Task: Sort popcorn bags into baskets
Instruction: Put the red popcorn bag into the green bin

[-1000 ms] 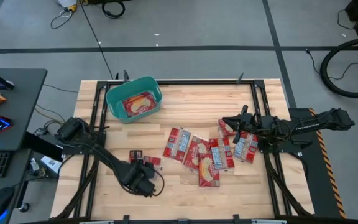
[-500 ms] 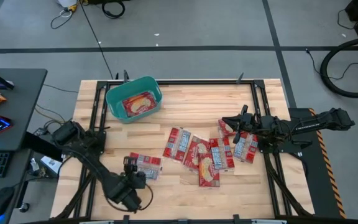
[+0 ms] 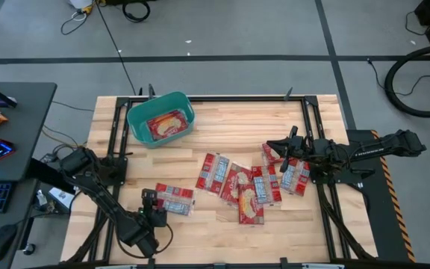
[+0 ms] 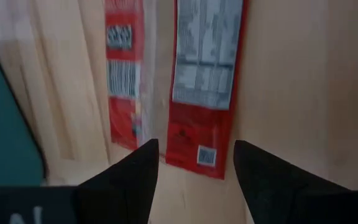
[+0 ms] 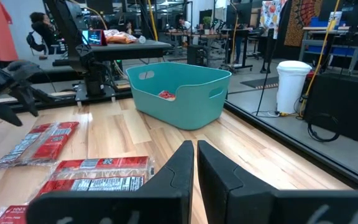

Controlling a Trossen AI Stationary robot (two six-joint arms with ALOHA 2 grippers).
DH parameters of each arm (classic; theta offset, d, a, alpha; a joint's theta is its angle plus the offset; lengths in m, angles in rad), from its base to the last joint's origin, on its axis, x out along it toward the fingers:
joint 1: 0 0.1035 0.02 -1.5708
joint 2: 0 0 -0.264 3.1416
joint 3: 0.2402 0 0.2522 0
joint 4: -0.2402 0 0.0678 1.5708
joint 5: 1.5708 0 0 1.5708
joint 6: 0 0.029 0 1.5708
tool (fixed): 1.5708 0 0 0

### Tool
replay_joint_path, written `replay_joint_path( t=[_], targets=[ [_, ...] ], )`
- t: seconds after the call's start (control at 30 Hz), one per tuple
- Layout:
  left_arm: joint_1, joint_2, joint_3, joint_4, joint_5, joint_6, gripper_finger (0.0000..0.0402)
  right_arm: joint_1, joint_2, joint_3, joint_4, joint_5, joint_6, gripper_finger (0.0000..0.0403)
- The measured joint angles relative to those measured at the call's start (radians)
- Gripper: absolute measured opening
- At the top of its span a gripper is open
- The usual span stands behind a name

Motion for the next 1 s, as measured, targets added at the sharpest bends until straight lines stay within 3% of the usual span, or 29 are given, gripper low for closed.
replay_joint_path(
  t=[0.5, 1.0],
  targets=[
    [0.008, -0.003, -0.125, 0.109, 0.090, 0.007, 0.0203, 0.000, 0.000, 0.000, 0.000, 0.000, 0.000, 0.0025],
    [0.012, -0.002, -0.135, 0.169, 0.136, 0.006, 0.0032, 0.000, 0.000, 0.000, 0.000, 0.000, 0.000, 0.0025]
  ],
)
